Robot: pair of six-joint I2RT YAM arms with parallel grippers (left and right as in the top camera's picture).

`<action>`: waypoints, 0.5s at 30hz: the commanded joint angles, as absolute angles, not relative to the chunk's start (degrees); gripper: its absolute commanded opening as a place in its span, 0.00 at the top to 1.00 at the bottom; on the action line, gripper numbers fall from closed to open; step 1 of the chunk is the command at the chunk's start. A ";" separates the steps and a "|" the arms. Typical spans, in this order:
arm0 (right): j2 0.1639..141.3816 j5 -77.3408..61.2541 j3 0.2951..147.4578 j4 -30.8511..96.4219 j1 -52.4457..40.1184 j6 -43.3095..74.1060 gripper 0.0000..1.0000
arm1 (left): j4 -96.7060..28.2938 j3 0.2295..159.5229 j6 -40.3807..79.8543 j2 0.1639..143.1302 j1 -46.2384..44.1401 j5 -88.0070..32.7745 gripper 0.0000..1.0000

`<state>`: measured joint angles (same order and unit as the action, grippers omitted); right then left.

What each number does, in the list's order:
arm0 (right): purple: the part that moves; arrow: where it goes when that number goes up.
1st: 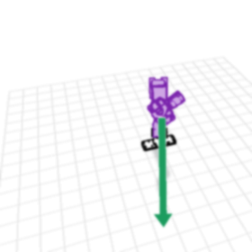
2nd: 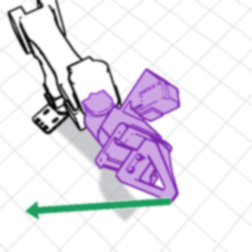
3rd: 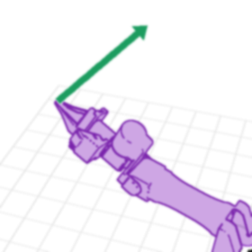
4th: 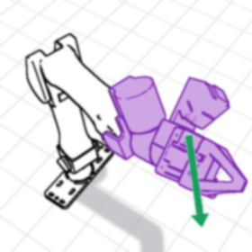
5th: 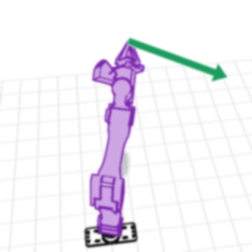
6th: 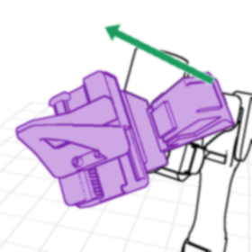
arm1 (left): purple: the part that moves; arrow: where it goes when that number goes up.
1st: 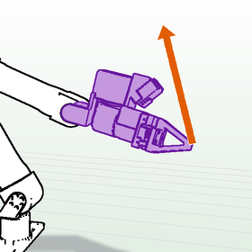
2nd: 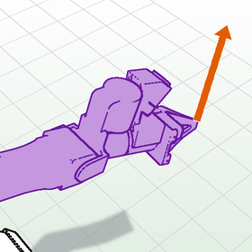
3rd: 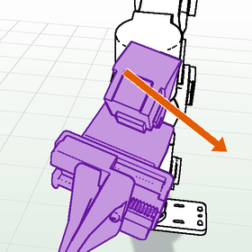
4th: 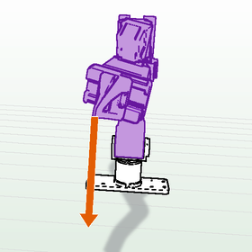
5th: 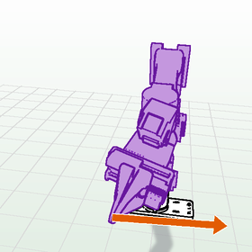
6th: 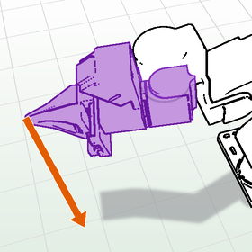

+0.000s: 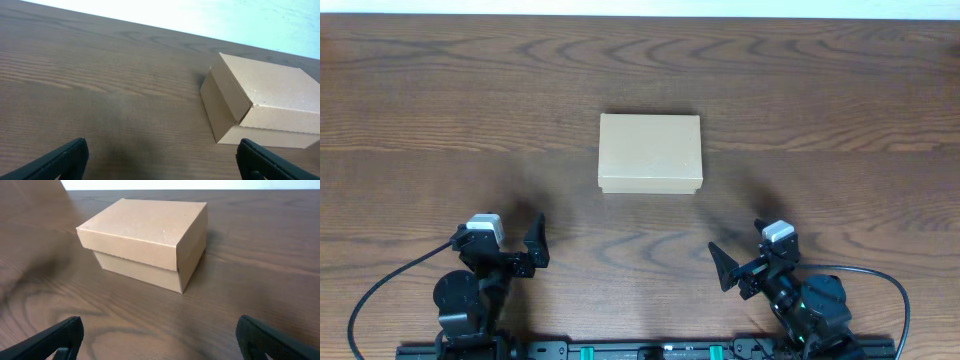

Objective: Pack container

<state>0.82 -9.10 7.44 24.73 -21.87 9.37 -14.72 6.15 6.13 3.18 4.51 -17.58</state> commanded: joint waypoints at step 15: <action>0.32 -9.39 7.11 24.64 -22.48 8.25 0.01 | -14.87 4.71 5.54 2.31 4.84 -16.97 0.05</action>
